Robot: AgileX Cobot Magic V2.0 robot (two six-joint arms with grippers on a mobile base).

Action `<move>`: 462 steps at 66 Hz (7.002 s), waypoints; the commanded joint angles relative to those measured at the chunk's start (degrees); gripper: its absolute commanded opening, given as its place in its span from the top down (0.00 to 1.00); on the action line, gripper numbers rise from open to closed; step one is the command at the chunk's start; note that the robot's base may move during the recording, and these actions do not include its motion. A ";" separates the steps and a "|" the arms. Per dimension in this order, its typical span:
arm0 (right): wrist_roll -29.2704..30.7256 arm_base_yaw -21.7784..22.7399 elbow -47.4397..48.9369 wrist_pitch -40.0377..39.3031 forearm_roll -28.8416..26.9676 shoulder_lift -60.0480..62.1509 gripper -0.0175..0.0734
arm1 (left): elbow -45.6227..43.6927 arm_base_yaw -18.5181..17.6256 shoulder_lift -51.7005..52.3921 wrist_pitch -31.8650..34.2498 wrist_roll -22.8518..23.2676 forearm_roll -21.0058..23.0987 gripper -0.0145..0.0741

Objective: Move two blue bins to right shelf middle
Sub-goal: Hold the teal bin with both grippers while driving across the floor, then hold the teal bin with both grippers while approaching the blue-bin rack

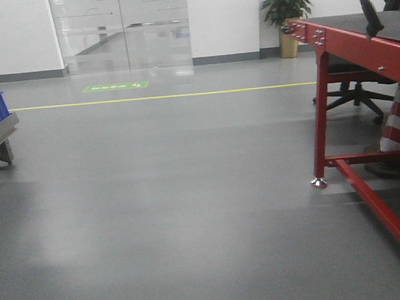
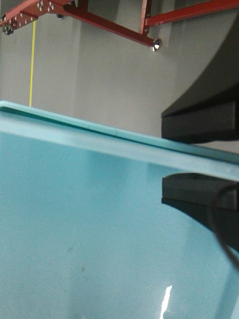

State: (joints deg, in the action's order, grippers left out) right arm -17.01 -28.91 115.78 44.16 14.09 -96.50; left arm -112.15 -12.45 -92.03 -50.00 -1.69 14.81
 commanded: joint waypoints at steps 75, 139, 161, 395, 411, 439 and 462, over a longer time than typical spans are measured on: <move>0.97 -0.42 0.14 -5.28 -0.43 0.76 0.98 | -1.26 -0.59 0.92 6.05 0.26 5.37 0.96; 0.97 -0.42 0.14 -6.08 -0.43 0.76 0.98 | -1.26 -0.59 0.92 6.19 0.26 5.37 0.96; 0.97 -0.42 0.14 -6.08 -0.43 0.76 0.98 | -1.26 -0.59 0.92 6.19 0.26 5.37 0.96; 0.97 -0.42 0.14 -6.08 -0.43 0.76 0.98 | -1.26 -0.59 0.92 6.09 0.26 5.27 0.96; 0.97 -0.42 0.14 -6.08 -0.43 0.76 0.98 | -1.26 -0.59 0.92 6.09 0.26 5.27 0.96; 0.97 -0.42 0.14 -6.08 -0.43 0.76 0.98 | -1.26 -0.59 0.92 6.09 0.26 5.27 0.96; 0.97 -0.42 0.14 -6.53 -0.43 0.76 0.98 | -1.26 -0.59 0.92 6.09 0.26 5.27 0.96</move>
State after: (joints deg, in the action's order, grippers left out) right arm -17.01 -28.91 115.78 43.30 14.13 -96.60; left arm -112.15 -12.45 -92.03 -49.36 -1.69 14.70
